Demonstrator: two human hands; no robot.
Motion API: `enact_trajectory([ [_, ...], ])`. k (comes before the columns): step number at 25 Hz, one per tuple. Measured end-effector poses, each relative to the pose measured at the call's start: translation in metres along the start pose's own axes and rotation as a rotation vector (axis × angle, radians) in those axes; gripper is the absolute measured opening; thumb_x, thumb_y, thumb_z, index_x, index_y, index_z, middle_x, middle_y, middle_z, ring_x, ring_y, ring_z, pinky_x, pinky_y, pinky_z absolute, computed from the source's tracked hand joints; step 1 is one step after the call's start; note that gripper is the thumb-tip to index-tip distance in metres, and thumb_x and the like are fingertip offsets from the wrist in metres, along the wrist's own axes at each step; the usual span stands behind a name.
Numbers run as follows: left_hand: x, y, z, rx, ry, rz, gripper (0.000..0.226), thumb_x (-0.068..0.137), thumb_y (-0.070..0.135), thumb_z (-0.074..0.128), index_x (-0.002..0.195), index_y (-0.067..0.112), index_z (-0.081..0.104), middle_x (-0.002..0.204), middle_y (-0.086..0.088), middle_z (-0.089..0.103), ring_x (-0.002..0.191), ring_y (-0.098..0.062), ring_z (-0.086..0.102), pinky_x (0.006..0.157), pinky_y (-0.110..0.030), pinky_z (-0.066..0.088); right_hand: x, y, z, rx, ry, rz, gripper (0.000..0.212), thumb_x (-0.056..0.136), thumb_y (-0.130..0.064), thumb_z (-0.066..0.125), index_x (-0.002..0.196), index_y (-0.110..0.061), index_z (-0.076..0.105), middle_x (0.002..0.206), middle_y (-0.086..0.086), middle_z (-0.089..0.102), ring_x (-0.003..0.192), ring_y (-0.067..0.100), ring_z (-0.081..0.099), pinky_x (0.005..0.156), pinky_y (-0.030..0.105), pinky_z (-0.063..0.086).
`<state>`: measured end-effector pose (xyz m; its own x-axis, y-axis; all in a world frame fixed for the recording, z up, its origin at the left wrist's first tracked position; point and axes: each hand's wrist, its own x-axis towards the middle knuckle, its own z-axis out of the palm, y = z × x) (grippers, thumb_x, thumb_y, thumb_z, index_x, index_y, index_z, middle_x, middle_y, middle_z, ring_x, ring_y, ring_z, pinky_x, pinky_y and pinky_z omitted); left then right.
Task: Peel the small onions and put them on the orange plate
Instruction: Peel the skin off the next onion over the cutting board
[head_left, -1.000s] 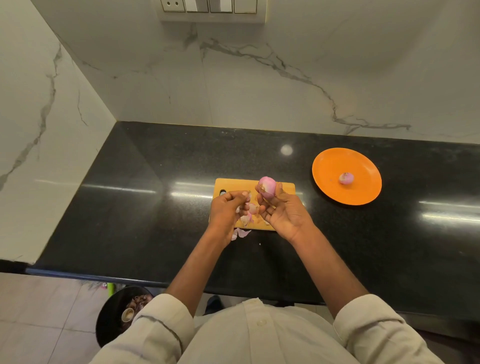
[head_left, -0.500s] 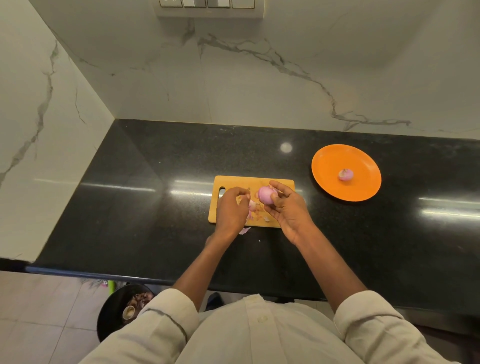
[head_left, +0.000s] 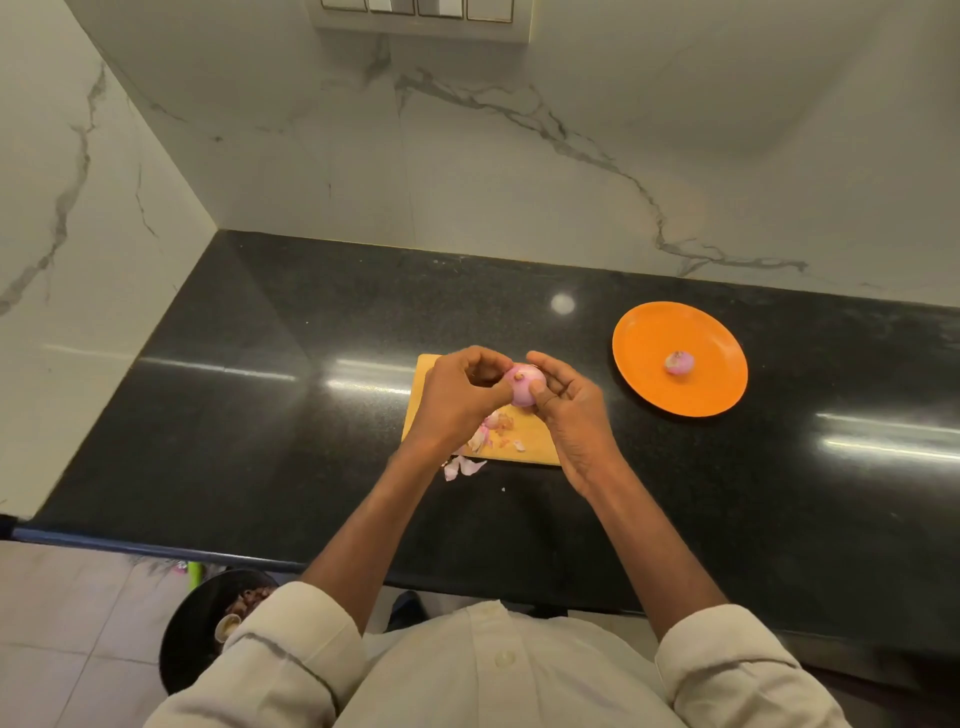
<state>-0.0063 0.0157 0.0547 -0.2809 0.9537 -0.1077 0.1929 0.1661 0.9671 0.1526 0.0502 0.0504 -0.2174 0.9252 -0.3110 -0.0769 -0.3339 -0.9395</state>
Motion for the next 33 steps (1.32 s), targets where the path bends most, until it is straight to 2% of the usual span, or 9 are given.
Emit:
enact_trajectory([
  [8, -0.008, 0.016, 0.014, 0.189, 0.031, 0.003, 0.032, 0.091, 0.005, 0.078, 0.110, 0.017, 0.055, 0.097, 0.000, 0.064, 0.084, -0.010, 0.063, 0.064, -0.012, 0.054, 0.000, 0.003, 0.003, -0.060, -0.014, -0.012, 0.035, 0.105, 0.000, 0.056, 0.137, -0.010, 0.067, 0.128, 0.006, 0.074, 0.120, 0.019, 0.072, 0.104, 0.044, 0.059],
  [14, -0.006, 0.009, 0.010, 0.139, 0.066, -0.027, 0.030, 0.090, -0.005, 0.071, 0.107, 0.015, 0.056, 0.095, 0.001, 0.063, 0.085, -0.009, 0.062, 0.069, -0.020, 0.054, -0.003, 0.003, 0.013, -0.076, 0.012, -0.009, 0.032, 0.105, -0.002, 0.059, 0.131, -0.015, 0.071, 0.128, 0.006, 0.074, 0.118, 0.019, 0.072, 0.099, 0.041, 0.062],
  [17, -0.001, -0.002, -0.002, 0.012, 0.022, -0.078, 0.023, 0.092, -0.010, 0.067, 0.106, 0.007, 0.060, 0.095, -0.006, 0.067, 0.081, -0.013, 0.068, 0.069, -0.024, 0.058, -0.007, -0.004, 0.017, 0.023, 0.057, 0.059, 0.025, 0.107, -0.007, 0.056, 0.123, -0.018, 0.072, 0.124, 0.007, 0.073, 0.110, 0.021, 0.074, 0.085, 0.031, 0.064],
  [19, -0.003, -0.003, -0.006, -0.087, -0.044, -0.124, 0.017, 0.099, -0.003, 0.067, 0.115, 0.003, 0.063, 0.103, -0.010, 0.072, 0.082, -0.013, 0.075, 0.072, -0.023, 0.062, -0.006, -0.007, 0.015, 0.031, 0.078, 0.071, 0.024, 0.107, -0.009, 0.057, 0.124, -0.017, 0.072, 0.121, 0.003, 0.073, 0.108, 0.020, 0.074, 0.081, 0.029, 0.064],
  [21, -0.007, 0.000, -0.005, -0.147, -0.043, -0.115, 0.020, 0.103, 0.012, 0.071, 0.121, 0.005, 0.066, 0.110, -0.011, 0.075, 0.092, -0.017, 0.078, 0.077, -0.024, 0.063, -0.006, -0.009, 0.015, 0.078, 0.074, 0.084, 0.026, 0.107, -0.008, 0.057, 0.128, -0.013, 0.072, 0.118, 0.003, 0.074, 0.105, 0.019, 0.076, 0.079, 0.028, 0.064],
  [23, -0.010, 0.002, -0.005, -0.124, -0.030, -0.099, 0.025, 0.099, 0.019, 0.076, 0.119, 0.007, 0.067, 0.109, -0.010, 0.076, 0.093, -0.018, 0.079, 0.076, -0.024, 0.063, -0.005, -0.009, 0.016, 0.085, 0.064, 0.091, 0.027, 0.107, -0.008, 0.058, 0.130, -0.013, 0.072, 0.122, 0.004, 0.074, 0.107, 0.019, 0.075, 0.080, 0.028, 0.064],
  [25, -0.008, 0.002, -0.007, -0.094, -0.004, -0.078, 0.020, 0.097, 0.015, 0.079, 0.111, 0.005, 0.070, 0.103, -0.012, 0.077, 0.087, -0.016, 0.079, 0.074, -0.024, 0.062, -0.005, -0.008, 0.017, 0.061, 0.060, 0.088, 0.027, 0.107, -0.010, 0.059, 0.129, -0.014, 0.072, 0.124, 0.004, 0.073, 0.111, 0.020, 0.074, 0.082, 0.030, 0.064],
  [30, -0.007, 0.004, -0.020, -0.032, -0.031, 0.028, 0.008, 0.095, 0.013, 0.080, 0.096, 0.006, 0.078, 0.090, -0.011, 0.080, 0.087, -0.028, 0.080, 0.081, -0.044, 0.067, -0.005, -0.006, 0.013, -0.009, 0.035, 0.048, 0.026, 0.106, -0.013, 0.061, 0.129, -0.015, 0.073, 0.124, 0.003, 0.073, 0.114, 0.023, 0.074, 0.094, 0.044, 0.064],
  [33, -0.006, 0.008, -0.014, 0.132, 0.017, 0.119, 0.011, 0.094, 0.012, 0.079, 0.087, 0.007, 0.072, 0.078, -0.008, 0.077, 0.075, -0.029, 0.076, 0.071, -0.048, 0.066, -0.005, -0.007, 0.013, -0.045, 0.035, 0.011, 0.027, 0.106, -0.012, 0.061, 0.131, -0.014, 0.071, 0.122, 0.001, 0.074, 0.113, 0.021, 0.073, 0.092, 0.039, 0.064],
])
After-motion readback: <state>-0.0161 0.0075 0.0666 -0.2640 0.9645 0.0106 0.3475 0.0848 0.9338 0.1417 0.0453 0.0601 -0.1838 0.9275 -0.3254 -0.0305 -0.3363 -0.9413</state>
